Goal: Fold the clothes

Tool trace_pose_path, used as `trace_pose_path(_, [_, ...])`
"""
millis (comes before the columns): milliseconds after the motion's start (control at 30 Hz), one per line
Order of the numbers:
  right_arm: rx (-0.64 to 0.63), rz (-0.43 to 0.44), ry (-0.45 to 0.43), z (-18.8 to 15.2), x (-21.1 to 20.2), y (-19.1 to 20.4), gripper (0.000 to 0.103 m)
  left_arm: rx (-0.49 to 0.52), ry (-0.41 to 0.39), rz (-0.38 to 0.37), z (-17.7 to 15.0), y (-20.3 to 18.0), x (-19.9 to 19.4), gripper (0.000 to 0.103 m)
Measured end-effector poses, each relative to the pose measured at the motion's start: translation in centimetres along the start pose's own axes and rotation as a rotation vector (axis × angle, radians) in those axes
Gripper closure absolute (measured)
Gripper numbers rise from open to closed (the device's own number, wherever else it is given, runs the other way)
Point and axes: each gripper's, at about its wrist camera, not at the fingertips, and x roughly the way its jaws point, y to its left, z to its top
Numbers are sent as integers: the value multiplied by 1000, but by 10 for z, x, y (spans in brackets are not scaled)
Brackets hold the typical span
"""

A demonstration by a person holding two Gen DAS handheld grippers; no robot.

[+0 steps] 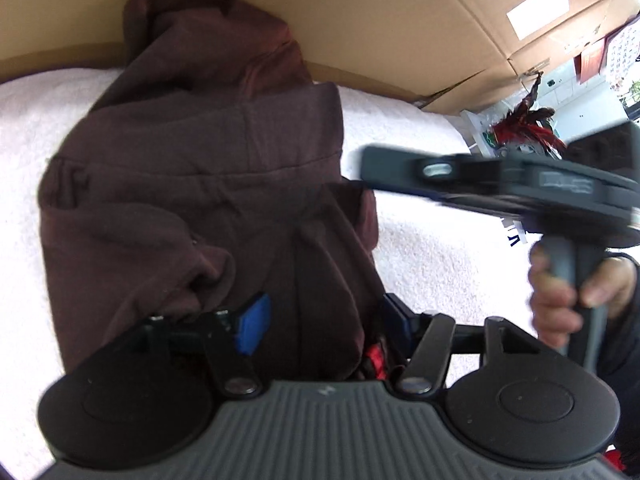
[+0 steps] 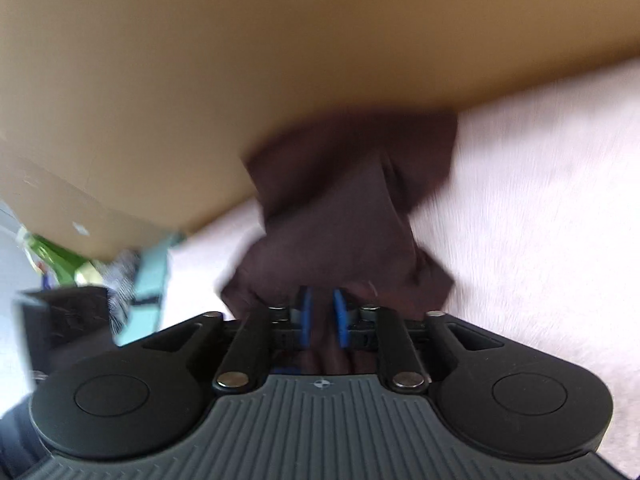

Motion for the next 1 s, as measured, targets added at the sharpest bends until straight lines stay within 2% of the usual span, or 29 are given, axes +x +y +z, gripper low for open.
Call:
trace_pose_path(67, [-26, 39, -13, -2, -14, 4, 83, -5, -46, -19, 4, 1, -14, 41])
trace_pose_path(167, [-60, 51, 56, -9, -14, 3, 93, 25, -70, -61, 8, -2, -25, 41])
trace_pose_path(267, [-42, 29, 119, -15, 7, -6, 96, 67, -29, 23, 14, 1, -9, 41])
trace_pose_path(300, [-29, 16, 133, -17, 17, -11, 96, 63, -8, 57, 16, 5, 0, 45])
trace_pose_path(333, [-21, -12, 146, -16, 27, -16, 96, 48, -21, 53, 19, 9, 2, 41])
trace_pose_path(367, [-15, -46, 148, -15, 36, -21, 103, 31, -40, 43, 22, 13, 3, 38])
trace_pose_path(433, [20, -36, 117, -11, 42, -27, 103, -63, -48, 25, 35, 22, 0, 41])
trace_pose_path(500, [47, -36, 88, -4, 41, -24, 101, -50, -99, 23, 39, 20, -19, 44])
trace_pose_path(567, [9, -14, 51, -2, 28, -10, 91, -19, -146, 14, 38, 20, -46, 41])
trace_pose_path(600, [-15, 3, 41, -2, 20, -3, 91, -10, -168, 5, 38, 24, -61, 38])
trace_pose_path(700, [-76, 34, 23, -18, -13, 17, 86, -24, -178, 26, 2, 34, -90, 29])
trace_pose_path(800, [-120, 40, 24, -45, -45, 32, 75, -40, -184, 48, -35, 45, -118, 27])
trace_pose_path(867, [-138, 52, 52, -69, -56, 40, 75, -51, -188, 63, -60, 52, -136, 27])
trace_pose_path(1000, [-128, 67, 140, -106, -38, 47, 76, -43, -113, 65, -88, 58, -118, 27])
